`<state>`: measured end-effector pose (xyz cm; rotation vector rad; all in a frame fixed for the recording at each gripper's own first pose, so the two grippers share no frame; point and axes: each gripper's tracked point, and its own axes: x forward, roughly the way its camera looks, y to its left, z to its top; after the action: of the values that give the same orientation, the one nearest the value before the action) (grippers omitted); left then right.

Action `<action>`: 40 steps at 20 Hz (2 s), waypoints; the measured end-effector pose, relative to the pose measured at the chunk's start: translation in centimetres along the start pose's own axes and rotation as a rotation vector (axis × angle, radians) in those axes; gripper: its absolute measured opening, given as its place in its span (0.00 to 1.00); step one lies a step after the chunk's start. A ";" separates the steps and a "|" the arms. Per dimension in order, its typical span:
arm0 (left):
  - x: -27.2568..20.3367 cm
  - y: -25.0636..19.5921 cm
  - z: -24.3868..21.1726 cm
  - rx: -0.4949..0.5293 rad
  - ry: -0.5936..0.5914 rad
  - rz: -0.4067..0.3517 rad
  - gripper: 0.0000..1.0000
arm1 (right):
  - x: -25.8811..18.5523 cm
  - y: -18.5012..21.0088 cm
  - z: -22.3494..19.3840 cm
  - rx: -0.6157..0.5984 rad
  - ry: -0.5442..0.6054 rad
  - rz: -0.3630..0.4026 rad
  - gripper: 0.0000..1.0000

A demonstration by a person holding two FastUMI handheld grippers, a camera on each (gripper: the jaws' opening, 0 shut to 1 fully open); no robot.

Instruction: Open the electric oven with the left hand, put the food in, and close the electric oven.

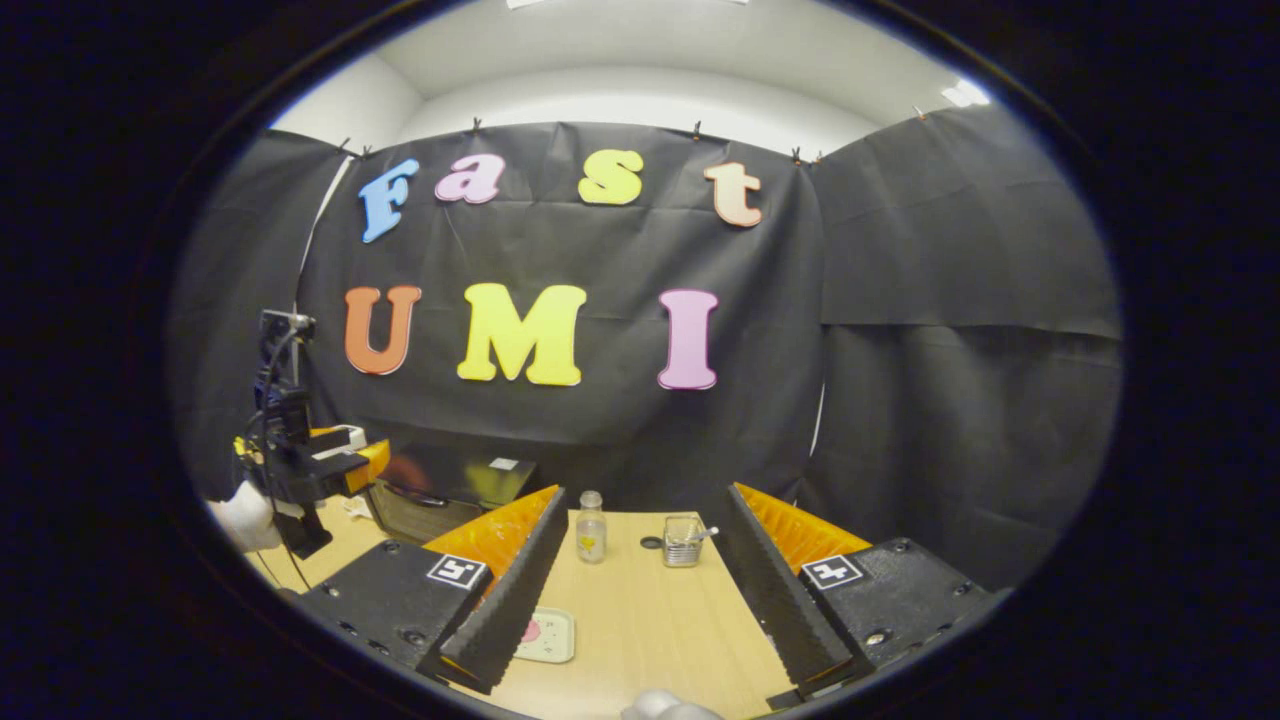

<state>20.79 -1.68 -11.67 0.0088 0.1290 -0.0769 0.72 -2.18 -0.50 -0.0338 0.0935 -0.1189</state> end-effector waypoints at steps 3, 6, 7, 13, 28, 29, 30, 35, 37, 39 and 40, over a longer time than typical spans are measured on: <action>3.8 0.0 -3.7 0.007 0.073 -0.003 0.98 | -0.2 -1.0 -0.4 -0.028 0.022 -0.042 0.99; 6.4 0.1 -6.6 0.004 0.117 -0.005 0.97 | -0.1 -1.5 -1.0 -0.034 0.052 -0.070 0.97; 6.9 0.3 -7.3 0.001 0.135 -0.002 0.97 | 0.1 -1.6 -1.2 -0.032 0.062 -0.077 0.97; 7.8 1.0 -9.3 -0.024 0.178 0.002 0.96 | 0.9 -0.7 -1.6 -0.026 0.082 -0.070 0.99; 2.8 0.6 -11.0 -0.026 0.202 -0.007 0.97 | 0.3 0.5 -2.9 0.003 0.097 -0.015 1.00; 2.2 0.5 -11.3 -0.028 0.209 -0.008 0.97 | 0.0 0.5 -2.9 0.005 0.094 -0.013 1.00; 1.6 0.5 -11.8 -0.030 0.215 -0.011 0.97 | -0.2 0.5 -3.1 0.005 0.096 -0.011 0.99; -1.3 0.3 -14.2 -0.034 0.247 -0.017 0.97 | -1.1 0.4 -3.6 0.016 0.103 -0.005 0.99; -2.4 0.2 -15.3 -0.031 0.262 -0.019 0.97 | -1.4 0.4 -3.8 0.015 0.107 -0.007 0.99; -3.1 0.1 -16.4 -0.036 0.278 -0.017 0.97 | -1.7 0.3 -4.1 0.012 0.111 -0.008 0.99; -3.4 0.0 -16.8 -0.039 0.285 -0.016 0.97 | -1.8 0.3 -4.3 0.010 0.113 -0.010 0.99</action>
<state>15.26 -1.15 -27.84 -0.0204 0.4154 -0.0894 -1.39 -1.79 -4.60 -0.0175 0.2055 -0.1310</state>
